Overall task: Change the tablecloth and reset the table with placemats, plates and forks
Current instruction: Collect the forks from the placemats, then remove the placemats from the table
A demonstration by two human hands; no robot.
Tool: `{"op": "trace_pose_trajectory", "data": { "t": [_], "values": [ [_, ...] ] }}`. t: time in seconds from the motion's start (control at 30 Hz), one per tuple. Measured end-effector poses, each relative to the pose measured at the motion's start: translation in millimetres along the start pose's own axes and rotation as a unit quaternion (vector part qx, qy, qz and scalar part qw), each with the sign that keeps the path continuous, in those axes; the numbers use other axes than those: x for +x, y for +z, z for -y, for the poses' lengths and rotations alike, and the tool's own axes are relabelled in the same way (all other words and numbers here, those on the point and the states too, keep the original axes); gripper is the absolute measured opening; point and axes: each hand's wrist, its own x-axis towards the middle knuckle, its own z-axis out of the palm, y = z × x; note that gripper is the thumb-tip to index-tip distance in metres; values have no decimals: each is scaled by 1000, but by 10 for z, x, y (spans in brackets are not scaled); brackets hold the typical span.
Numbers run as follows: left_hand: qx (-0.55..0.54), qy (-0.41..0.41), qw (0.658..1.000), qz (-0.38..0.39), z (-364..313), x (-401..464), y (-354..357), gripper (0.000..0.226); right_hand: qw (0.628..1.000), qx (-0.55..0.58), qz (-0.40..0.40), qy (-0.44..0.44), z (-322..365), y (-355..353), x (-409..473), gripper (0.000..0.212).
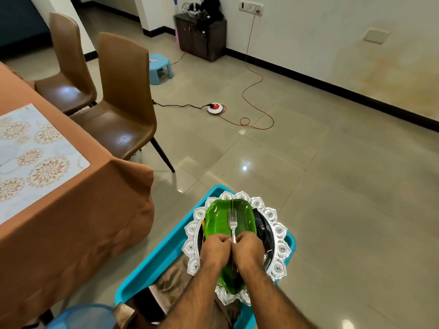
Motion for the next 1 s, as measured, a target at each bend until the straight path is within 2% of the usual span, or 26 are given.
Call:
{"op": "trace_pose_trajectory", "data": {
  "t": [0.2,0.3,0.43,0.53,0.6,0.73,0.83,1.0],
  "values": [
    [-24,14,1000,9,1,-36,-4,22,1000,2,13,-4,-3,-110,4,9],
    [-52,13,998,18,-28,-132,-84,10,1000,14,18,-17,15,-208,-62,3],
    [-88,28,996,11,-163,-328,-318,11,994,50,40,-85,147,-354,-207,8],
    [-127,50,991,-7,-295,-538,-641,9,984,77,61,-146,362,-460,-369,3],
    [-147,62,987,-28,-336,-685,-944,12,975,88,78,-188,562,-489,-514,11],
    [-162,74,980,-94,-343,-1091,-1682,16,953,79,127,-265,1046,-448,-946,9],
    [-169,86,971,-149,-262,-1474,-2265,9,929,73,185,-311,1442,-349,-1403,18],
    [-158,83,955,-237,61,-2048,-3075,8,887,41,245,-389,1961,-85,-2188,12]
  ]
}}
